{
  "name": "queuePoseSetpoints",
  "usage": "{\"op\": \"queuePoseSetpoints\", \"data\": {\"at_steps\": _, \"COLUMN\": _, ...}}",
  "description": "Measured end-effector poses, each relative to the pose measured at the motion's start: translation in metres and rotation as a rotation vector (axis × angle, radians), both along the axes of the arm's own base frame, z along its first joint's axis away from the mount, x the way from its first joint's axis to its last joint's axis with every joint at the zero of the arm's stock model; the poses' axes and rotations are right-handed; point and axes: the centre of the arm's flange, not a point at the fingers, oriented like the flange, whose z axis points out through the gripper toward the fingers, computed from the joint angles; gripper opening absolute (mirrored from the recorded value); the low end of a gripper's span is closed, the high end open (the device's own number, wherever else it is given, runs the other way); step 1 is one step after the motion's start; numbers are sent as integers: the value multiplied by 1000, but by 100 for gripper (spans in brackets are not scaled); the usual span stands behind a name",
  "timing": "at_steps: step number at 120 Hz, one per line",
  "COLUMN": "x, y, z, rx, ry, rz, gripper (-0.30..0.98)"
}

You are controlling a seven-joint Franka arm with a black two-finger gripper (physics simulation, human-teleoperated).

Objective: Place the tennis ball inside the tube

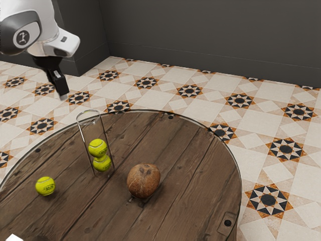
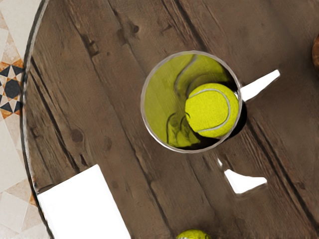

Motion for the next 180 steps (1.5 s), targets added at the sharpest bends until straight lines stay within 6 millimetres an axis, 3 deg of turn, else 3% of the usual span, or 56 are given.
{"op": "queuePoseSetpoints", "data": {"at_steps": 8, "x": -1, "y": 0, "z": -4, "rx": 2, "ry": 22, "rz": 3, "gripper": 68}}
{"op": "queuePoseSetpoints", "data": {"at_steps": 16, "x": -18, "y": 10, "z": -27, "rx": -4, "ry": 76, "rz": 29, "gripper": 68}}
{"op": "queuePoseSetpoints", "data": {"at_steps": 31, "x": -72, "y": 48, "z": -103, "rx": -71, "ry": 197, "rz": 129, "gripper": 68}}
{"op": "queuePoseSetpoints", "data": {"at_steps": 40, "x": -90, "y": 67, "z": -154, "rx": -138, "ry": 226, "rz": 172, "gripper": 68}}
{"op": "queuePoseSetpoints", "data": {"at_steps": 51, "x": -89, "y": 89, "z": -202, "rx": -214, "ry": 227, "rz": 235, "gripper": 69}}
{"op": "queuePoseSetpoints", "data": {"at_steps": 83, "x": -80, "y": 140, "z": -282, "rx": -316, "ry": 192, "rz": 428, "gripper": 69}}
{"op": "queuePoseSetpoints", "data": {"at_steps": 111, "x": -81, "y": 145, "z": -324, "rx": -362, "ry": 187, "rz": 523, "gripper": 69}}
{"op": "queuePoseSetpoints", "data": {"at_steps": 136, "x": -81, "y": 143, "z": -330, "rx": -379, "ry": 168, "rz": 555, "gripper": 57}}
{"op": "queuePoseSetpoints", "data": {"at_steps": 160, "x": -79, "y": 148, "z": -349, "rx": -378, "ry": 165, "rz": 591, "gripper": 47}}
{"op": "queuePoseSetpoints", "data": {"at_steps": 180, "x": -73, "y": 149, "z": -358, "rx": -362, "ry": 130, "rz": 596, "gripper": 44}}
